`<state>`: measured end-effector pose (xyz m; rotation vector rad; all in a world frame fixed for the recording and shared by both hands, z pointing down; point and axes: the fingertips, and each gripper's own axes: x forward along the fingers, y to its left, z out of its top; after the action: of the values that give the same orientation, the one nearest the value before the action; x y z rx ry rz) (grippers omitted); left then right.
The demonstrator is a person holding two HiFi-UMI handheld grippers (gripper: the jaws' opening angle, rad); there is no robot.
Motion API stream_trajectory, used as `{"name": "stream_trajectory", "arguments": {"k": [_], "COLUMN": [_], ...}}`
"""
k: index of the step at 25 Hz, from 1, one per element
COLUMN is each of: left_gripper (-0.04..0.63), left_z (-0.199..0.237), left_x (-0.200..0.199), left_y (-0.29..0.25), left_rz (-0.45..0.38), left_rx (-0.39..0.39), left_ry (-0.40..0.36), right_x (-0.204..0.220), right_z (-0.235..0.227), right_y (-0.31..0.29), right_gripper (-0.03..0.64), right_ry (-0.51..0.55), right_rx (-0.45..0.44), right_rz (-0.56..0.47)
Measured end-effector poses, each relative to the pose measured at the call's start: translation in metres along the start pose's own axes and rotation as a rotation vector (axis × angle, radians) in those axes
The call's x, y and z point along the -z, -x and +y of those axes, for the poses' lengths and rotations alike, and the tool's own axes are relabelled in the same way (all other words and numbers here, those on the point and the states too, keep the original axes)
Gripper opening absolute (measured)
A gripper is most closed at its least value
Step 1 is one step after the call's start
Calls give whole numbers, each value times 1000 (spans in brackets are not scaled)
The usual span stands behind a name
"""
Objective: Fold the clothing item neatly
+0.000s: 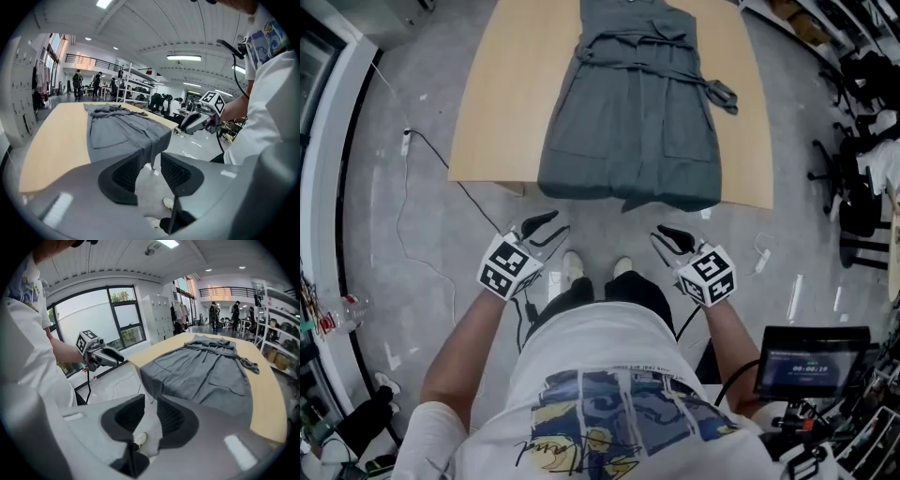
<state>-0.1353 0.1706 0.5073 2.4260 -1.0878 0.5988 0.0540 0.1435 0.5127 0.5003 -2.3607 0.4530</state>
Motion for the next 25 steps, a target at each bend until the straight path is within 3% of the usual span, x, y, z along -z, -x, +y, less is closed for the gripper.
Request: {"name": "stream_trajectory", "arguments": {"k": [9,15,20,25], "left_gripper": [152,177,246,283], "left_z": [-23,-1,27,60], "left_x": [75,101,117,137], "left_y": [-12,-26,-27,-43], "left_rz": [108,104,165,210], "left_rx": [-40,-73,-142,-190], "left_ry": [130,228,271,324], "right_x": [92,163,180,193], "right_z": [-4,-45,-93,-142], "right_y": [25,31,32,20], "right_gripper": [78,100,169,190], "right_ry": [-47,-178,-198,-256], "right_rx": [17,43,98,130], "right_rz": [65,82,74,104]}}
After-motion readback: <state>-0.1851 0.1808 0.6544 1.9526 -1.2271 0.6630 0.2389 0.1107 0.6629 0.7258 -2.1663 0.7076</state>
